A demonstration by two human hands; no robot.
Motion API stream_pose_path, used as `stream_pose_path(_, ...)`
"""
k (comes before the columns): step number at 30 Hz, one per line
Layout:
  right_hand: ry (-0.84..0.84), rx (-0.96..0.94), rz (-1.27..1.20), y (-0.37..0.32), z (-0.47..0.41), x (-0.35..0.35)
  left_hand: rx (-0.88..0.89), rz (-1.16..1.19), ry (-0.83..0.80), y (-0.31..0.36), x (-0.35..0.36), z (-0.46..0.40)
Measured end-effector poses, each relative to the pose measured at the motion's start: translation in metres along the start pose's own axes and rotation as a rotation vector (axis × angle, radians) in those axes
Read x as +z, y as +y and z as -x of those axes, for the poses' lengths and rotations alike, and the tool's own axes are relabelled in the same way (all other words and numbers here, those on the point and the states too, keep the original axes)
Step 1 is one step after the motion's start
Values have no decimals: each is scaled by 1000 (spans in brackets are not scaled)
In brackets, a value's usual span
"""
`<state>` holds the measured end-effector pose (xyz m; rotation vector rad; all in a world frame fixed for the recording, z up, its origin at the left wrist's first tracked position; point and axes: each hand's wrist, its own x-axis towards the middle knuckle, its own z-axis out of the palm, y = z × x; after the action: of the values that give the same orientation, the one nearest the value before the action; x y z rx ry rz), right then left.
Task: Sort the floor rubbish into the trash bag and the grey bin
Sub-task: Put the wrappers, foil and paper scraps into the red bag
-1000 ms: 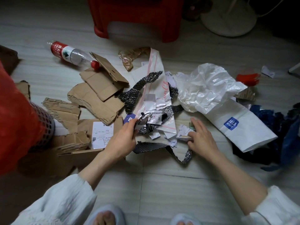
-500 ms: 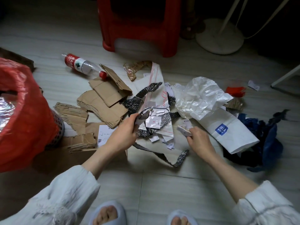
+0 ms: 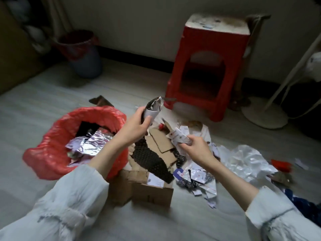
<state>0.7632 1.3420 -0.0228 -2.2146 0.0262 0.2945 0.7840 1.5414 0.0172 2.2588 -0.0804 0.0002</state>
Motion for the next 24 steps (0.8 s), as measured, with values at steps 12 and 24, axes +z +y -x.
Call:
stream_pose_path(12,-382,-53,-342,-137,-63,135,-298,-317,233,-115,-127,3)
stream_pose_path(24,-685,-120,-15,-116,-43,186,-340,-100,248,-136,-104,6)
